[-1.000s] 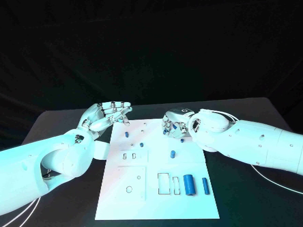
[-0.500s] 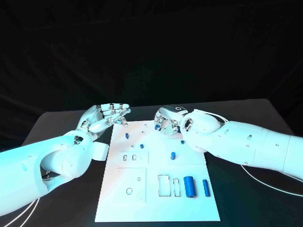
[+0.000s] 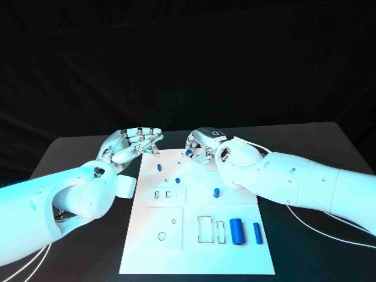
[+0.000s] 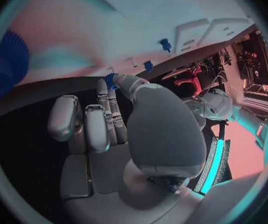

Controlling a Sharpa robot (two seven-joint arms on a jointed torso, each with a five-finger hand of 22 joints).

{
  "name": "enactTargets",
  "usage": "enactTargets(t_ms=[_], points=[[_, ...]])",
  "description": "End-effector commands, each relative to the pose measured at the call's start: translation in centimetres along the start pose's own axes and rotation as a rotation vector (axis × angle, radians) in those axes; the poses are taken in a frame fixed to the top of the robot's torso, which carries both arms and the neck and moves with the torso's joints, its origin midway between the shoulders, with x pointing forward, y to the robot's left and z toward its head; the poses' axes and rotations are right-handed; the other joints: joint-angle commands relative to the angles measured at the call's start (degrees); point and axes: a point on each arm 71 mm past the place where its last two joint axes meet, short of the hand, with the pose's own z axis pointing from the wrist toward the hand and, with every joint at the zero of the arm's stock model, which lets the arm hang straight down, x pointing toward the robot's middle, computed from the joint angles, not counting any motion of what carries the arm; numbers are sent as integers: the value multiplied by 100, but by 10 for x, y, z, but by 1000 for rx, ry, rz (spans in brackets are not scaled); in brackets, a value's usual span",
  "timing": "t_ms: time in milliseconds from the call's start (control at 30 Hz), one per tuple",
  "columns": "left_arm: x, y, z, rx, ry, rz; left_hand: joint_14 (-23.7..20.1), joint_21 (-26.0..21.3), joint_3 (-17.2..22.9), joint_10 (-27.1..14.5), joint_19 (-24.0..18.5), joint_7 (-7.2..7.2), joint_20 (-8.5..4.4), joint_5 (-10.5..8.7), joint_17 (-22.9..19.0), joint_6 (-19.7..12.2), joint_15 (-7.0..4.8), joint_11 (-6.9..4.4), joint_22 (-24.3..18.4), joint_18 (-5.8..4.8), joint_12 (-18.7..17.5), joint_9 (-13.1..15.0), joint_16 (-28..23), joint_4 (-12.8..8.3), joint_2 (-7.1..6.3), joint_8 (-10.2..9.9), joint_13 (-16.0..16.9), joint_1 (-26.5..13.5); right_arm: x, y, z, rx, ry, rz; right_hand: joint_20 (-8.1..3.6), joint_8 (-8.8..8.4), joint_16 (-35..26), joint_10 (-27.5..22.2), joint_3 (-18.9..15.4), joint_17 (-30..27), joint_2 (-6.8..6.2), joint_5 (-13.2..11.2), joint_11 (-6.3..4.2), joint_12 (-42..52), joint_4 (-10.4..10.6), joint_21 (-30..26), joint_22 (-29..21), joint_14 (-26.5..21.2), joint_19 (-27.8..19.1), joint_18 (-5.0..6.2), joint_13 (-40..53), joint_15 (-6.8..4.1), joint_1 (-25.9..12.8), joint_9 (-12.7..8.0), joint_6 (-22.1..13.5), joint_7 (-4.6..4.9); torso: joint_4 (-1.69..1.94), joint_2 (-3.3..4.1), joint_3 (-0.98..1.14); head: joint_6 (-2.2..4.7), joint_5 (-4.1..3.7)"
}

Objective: Assemble the parts on the task board

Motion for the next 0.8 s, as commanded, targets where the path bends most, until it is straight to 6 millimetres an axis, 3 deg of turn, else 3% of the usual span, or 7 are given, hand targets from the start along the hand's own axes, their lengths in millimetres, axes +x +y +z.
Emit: enactTargets(t_ms=[33, 200, 333, 800], points=[[4, -1, 1, 5, 23, -15, -54, 13, 19, 15, -52, -15, 7, -34, 5, -33, -2, 18, 5, 70, -35, 7, 19, 5, -7, 21, 5, 39, 1, 1, 2, 10, -29, 8, 10, 12, 28, 38, 30, -6, 36, 14, 12, -2, 11, 6, -5, 243, 6, -93, 6, -47, -33, 15, 18, -4, 4, 7, 2, -38, 24], [4, -1, 1, 5, 25, -16, -54, 13, 19, 15, -52, -15, 7, -34, 5, -33, -2, 18, 5, 70, -35, 7, 19, 5, -7, 21, 5, 39, 5, 3, 3, 11, -20, 10, 10, 12, 41, 38, 30, 12, 33, 13, 14, -4, 14, 18, 14, 246, 14, -96, 6, -46, -44, 20, 12, -3, 25, 23, -5, -41, 11], [5, -2, 1, 6, 26, -16, -54, 13, 19, 15, -52, -15, 7, -34, 5, -33, -2, 18, 5, 70, -35, 7, 19, 5, -7, 21, 5, 39, 6, 4, 4, 11, -17, 11, 10, 13, 44, 37, 30, 14, 28, 12, 15, -7, 17, 26, 27, 246, 18, -98, 5, -45, -54, 25, 6, -2, 10, 33, 6, -35, 30], [6, -2, 1, 5, 29, -17, -54, 13, 19, 15, -52, -15, 7, -34, 5, -33, -2, 18, 5, 70, -35, 7, 19, 5, -7, 21, 5, 39, 8, 9, 7, 7, -16, 16, 11, 13, 52, 36, 29, 24, 24, 12, 16, -9, 19, 28, 29, 247, 17, -99, 5, -44, -63, 29, 2, -1, 19, 47, 6, -49, 35]])
